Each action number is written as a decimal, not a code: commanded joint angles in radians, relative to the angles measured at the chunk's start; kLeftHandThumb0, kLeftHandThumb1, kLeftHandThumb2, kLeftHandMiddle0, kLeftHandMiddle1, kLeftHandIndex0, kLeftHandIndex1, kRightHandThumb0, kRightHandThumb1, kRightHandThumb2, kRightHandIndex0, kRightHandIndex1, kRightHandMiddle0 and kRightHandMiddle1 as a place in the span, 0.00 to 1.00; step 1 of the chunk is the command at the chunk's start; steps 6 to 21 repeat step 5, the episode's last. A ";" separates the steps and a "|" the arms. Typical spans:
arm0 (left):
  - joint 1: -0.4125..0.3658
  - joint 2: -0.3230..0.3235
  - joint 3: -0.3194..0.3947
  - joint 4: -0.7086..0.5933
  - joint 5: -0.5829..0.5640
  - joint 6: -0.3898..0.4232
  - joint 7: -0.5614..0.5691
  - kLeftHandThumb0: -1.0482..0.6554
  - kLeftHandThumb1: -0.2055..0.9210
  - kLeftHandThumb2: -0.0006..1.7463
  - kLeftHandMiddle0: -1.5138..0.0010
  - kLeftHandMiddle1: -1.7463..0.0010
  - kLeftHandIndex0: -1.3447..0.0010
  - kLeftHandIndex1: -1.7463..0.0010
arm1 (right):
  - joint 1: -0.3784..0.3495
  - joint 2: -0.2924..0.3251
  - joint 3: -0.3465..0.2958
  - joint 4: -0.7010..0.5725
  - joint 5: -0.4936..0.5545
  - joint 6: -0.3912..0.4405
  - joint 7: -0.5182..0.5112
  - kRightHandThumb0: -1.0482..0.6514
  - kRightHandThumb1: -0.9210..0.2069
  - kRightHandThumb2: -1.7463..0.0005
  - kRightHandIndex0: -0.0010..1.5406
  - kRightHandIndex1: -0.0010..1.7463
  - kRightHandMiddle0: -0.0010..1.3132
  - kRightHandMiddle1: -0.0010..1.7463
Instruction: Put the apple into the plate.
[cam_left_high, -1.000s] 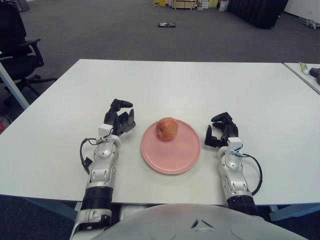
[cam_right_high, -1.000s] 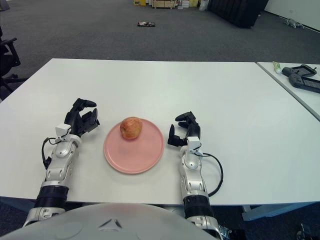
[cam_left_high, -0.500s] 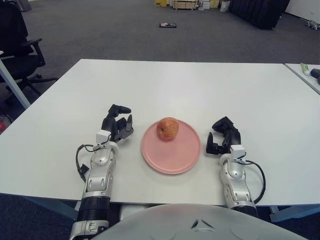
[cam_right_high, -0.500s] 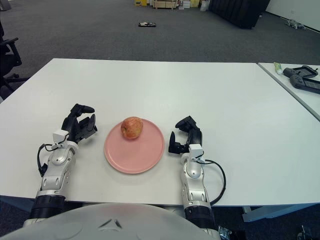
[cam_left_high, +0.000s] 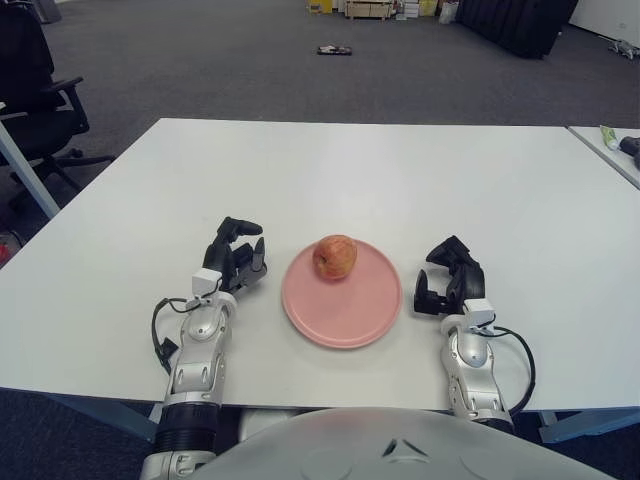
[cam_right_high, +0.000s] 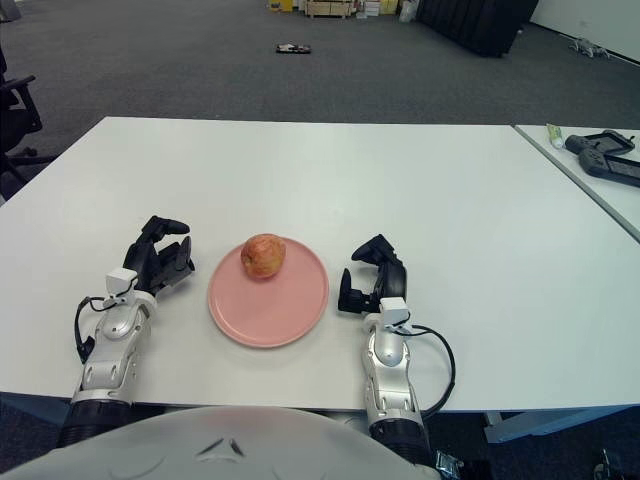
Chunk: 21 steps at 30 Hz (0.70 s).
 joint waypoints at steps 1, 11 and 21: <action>0.005 0.006 -0.007 0.001 0.002 -0.018 -0.010 0.39 0.76 0.52 0.43 0.00 0.73 0.00 | 0.024 -0.001 -0.002 0.002 -0.009 -0.017 -0.009 0.61 0.90 0.00 0.60 1.00 0.56 0.94; 0.013 0.009 -0.009 -0.014 0.005 -0.013 -0.010 0.39 0.76 0.52 0.43 0.00 0.73 0.00 | 0.043 0.002 0.001 -0.016 -0.007 -0.018 -0.010 0.61 0.90 0.00 0.60 1.00 0.56 0.93; 0.013 0.009 -0.009 -0.014 0.005 -0.013 -0.010 0.39 0.76 0.52 0.43 0.00 0.73 0.00 | 0.043 0.002 0.001 -0.016 -0.007 -0.018 -0.010 0.61 0.90 0.00 0.60 1.00 0.56 0.93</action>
